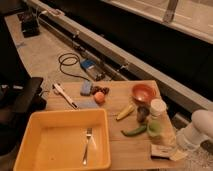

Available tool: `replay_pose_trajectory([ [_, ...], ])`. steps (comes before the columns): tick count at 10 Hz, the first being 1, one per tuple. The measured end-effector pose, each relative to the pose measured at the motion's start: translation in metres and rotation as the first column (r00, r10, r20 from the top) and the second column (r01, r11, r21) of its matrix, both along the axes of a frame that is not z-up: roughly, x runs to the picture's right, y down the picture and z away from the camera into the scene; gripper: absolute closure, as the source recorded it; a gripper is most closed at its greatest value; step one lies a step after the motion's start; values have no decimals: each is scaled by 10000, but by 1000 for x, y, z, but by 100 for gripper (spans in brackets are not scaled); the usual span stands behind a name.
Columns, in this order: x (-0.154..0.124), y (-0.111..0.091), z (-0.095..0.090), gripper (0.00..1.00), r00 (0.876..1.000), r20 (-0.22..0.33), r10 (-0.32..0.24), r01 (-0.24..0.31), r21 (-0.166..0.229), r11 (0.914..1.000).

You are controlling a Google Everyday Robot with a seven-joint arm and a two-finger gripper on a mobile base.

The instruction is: Place eraser in table surface

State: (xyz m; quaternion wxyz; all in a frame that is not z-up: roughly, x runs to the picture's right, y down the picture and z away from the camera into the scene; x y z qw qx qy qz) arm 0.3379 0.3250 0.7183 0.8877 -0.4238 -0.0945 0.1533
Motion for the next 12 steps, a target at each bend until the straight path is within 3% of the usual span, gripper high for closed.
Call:
replay_pose_trajectory([
  [2,-9,4,5,41,9998,208,-75,78,-162,9998],
  [3,-13,5,6,38,9995,283,-113,118,-185,9998],
  [12,-17,5,8,38,9991,388,-146,153,-166,9997],
])
